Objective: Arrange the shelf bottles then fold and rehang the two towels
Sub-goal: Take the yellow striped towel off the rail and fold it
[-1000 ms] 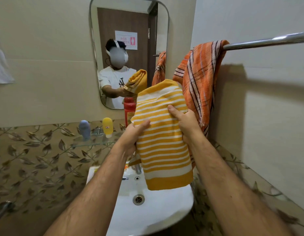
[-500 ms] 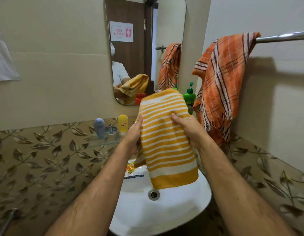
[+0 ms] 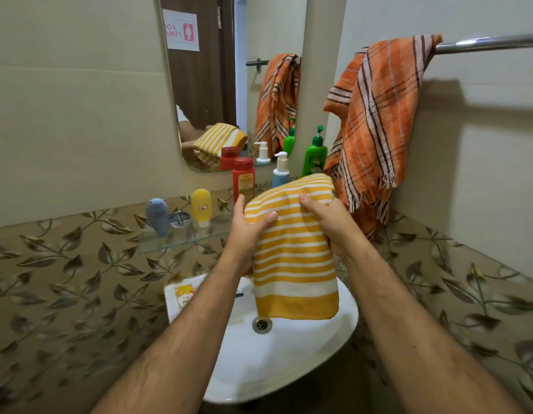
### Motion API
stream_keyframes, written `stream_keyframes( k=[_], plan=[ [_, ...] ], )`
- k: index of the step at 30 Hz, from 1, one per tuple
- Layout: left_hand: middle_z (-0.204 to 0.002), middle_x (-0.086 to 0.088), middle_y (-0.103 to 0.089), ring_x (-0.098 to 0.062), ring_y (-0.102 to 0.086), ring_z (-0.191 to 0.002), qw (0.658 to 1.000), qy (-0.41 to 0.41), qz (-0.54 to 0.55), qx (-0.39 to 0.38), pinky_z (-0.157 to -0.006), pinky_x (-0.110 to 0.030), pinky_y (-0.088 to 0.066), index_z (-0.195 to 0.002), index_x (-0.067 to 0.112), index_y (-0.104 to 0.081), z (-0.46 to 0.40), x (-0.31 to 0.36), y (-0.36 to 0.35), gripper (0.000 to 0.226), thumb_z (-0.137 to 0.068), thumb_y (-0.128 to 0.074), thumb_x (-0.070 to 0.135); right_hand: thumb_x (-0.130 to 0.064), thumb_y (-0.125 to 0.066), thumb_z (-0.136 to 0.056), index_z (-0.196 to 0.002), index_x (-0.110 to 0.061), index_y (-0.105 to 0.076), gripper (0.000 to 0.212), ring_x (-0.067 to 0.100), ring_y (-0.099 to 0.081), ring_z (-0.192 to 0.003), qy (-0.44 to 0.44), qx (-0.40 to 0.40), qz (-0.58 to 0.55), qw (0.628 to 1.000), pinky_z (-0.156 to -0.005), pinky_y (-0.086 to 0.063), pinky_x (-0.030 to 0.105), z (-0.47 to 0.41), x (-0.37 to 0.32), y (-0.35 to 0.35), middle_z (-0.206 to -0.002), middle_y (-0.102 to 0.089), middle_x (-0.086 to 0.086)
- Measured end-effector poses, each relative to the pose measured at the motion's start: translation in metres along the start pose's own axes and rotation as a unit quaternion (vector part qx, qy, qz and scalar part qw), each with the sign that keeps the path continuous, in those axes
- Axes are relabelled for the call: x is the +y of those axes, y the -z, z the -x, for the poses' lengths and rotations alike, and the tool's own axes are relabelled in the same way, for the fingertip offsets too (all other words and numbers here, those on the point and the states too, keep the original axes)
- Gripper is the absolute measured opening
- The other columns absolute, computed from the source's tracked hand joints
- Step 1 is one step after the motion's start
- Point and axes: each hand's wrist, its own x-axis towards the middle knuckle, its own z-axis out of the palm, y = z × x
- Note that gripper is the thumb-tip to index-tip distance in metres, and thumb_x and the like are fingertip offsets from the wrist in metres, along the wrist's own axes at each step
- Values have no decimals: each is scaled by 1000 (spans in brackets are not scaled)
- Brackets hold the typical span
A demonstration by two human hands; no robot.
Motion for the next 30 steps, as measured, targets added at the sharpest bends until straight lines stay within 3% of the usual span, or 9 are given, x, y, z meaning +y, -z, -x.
stream_keyframes(
  k=[7, 10, 13, 15, 18, 20, 22, 26, 30],
  plan=[
    [-146, -1, -41, -22, -54, -125, 995, -86, 11, -44, -98, -45, -53, -153, 36, -24, -14, 19, -37, 80, -90, -70, 17, -28, -70, -90, -104, -16, -70, 19, 17, -74, -92, 78, 29, 44, 996, -73, -60, 29, 5, -31, 36, -101, -76, 1],
    [-145, 1, -41, -19, -54, -124, 991, -122, 15, -54, -98, -41, -53, -152, 33, -26, -18, 36, -63, 73, -93, -65, 13, -29, -70, -91, -92, -17, -72, 13, 18, -75, -89, 113, 63, 54, 990, -79, -61, 35, 3, -53, 50, -96, -77, 3],
    [-144, -1, -44, -18, -56, -123, 985, -161, 21, -60, -97, -38, -54, -151, 30, -27, -21, 55, -91, 70, -94, -62, 9, -25, -71, -90, -94, -13, -74, 14, 23, -74, -93, 157, 81, 57, 983, -85, -60, 43, 2, -78, 65, -100, -77, 8],
    [-148, -4, -42, -20, -55, -126, 979, -194, 23, -55, -100, -43, -52, -149, 30, -28, -24, 70, -109, 69, -93, -62, 9, -21, -72, -90, -97, -8, -74, 16, 22, -75, -91, 183, 95, 50, 977, -83, -61, 42, 3, -99, 72, -97, -77, 9],
    [-151, -4, -40, -23, -50, -131, 967, -246, 29, -61, -105, -49, -48, -143, 37, -32, -24, 97, -138, 70, -85, -66, 17, -19, -73, -89, -85, -12, -74, 8, 18, -75, -83, 227, 118, 55, 965, -77, -61, 37, 6, -133, 86, -85, -77, 2],
    [-150, -4, -41, -22, -50, -132, 957, -281, 32, -64, -107, -50, -45, -142, 37, -33, -22, 115, -156, 72, -81, -66, 18, -23, -75, -86, -90, -10, -76, 14, 23, -75, -87, 253, 120, 56, 958, -80, -61, 41, 9, -156, 93, -91, -78, 7],
    [-147, -2, -42, -20, -52, -130, 949, -303, 49, -78, -107, -49, -46, -147, 29, -30, -19, 134, -177, 74, -83, -64, 10, -27, -74, -84, -97, -7, -76, 24, 26, -75, -91, 272, 123, 70, 952, -85, -60, 46, 15, -179, 103, -98, -77, 11],
    [-136, 2, -46, -12, -58, -118, 934, -325, 88, -119, -102, -39, -51, -152, 20, -22, -19, 164, -218, 73, -90, -55, -2, -20, -68, -92, -105, -3, -74, 23, 25, -74, -94, 325, 130, 113, 930, -87, -59, 46, 29, -225, 125, -102, -76, 12],
    [-149, -10, -37, -25, -52, -130, 915, -354, 104, -161, -105, -48, -47, -149, 22, -25, -27, 191, -259, 76, -84, -58, 3, -19, -65, -94, -107, -3, -73, 22, 24, -74, -95, 363, 159, 158, 904, -87, -59, 44, 43, -264, 147, -103, -76, 11]
  ],
)
